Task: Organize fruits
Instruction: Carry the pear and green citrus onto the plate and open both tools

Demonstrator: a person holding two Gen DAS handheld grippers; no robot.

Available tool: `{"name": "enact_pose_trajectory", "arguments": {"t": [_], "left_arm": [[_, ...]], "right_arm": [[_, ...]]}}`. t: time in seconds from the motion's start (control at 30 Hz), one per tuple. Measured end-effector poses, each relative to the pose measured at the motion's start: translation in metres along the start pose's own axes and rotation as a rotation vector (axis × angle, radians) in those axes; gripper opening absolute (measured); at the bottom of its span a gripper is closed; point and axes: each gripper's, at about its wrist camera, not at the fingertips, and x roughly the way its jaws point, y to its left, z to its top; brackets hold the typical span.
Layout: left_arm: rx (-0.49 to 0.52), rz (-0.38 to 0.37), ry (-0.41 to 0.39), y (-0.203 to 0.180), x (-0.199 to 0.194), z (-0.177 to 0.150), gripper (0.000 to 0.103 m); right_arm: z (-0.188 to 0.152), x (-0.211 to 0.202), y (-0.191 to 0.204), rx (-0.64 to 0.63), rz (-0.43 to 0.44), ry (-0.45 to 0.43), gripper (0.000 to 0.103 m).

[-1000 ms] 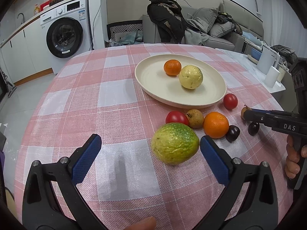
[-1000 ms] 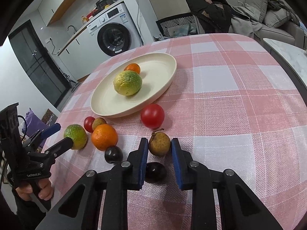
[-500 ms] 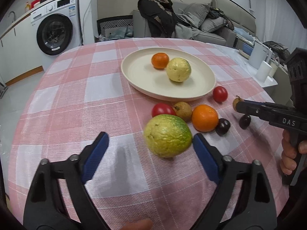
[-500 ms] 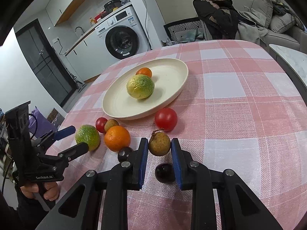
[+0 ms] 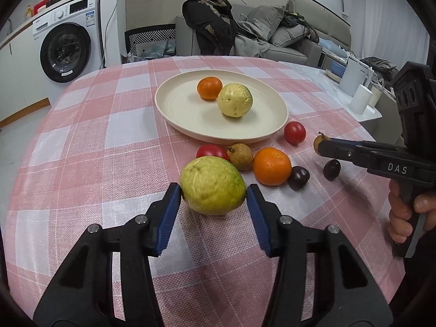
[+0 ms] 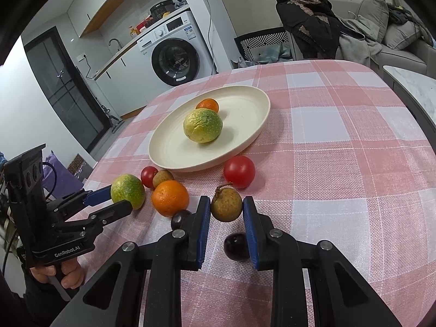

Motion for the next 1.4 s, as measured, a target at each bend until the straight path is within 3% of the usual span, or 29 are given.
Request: {"name": "enact_pose_trajectory", "arguments": {"t": [0.13,0.2,0.37,0.6,0.7,0.73,0.87,1.4], "left_arm": [[-0.011,-0.016,-0.046,0.003,-0.012,0.004,0.028],[-0.008,-0.012,-0.05,0.003,-0.014,0.005,0.027],[0.015,-0.004,-0.032,0.0,-0.012,0.003,0.033],[-0.009,0.016,0.015,0.001,0.005,0.002,0.06],[-0.019,0.024,0.037,0.003,0.013,0.004,0.059],[-0.023,0.022,0.043,0.004,0.015,0.004,0.051],[-0.036,0.012,0.035,0.007,0.014,0.004,0.05],[-0.046,0.024,-0.162,0.005,-0.026,0.027,0.05]], "right_arm": [[0.0,-0.002,0.002,-0.005,0.006,-0.01,0.025],[0.0,-0.002,0.002,-0.006,0.009,-0.01,0.025],[0.0,-0.002,0.004,-0.01,0.01,-0.006,0.025],[-0.001,-0.002,0.007,-0.021,0.013,-0.006,0.025],[-0.001,-0.001,0.007,-0.021,0.011,-0.004,0.025],[-0.001,-0.001,0.007,-0.021,0.012,-0.005,0.025],[-0.001,-0.003,0.007,-0.022,0.014,-0.007,0.025],[0.015,-0.013,0.011,-0.023,0.026,-0.064,0.025]]}}
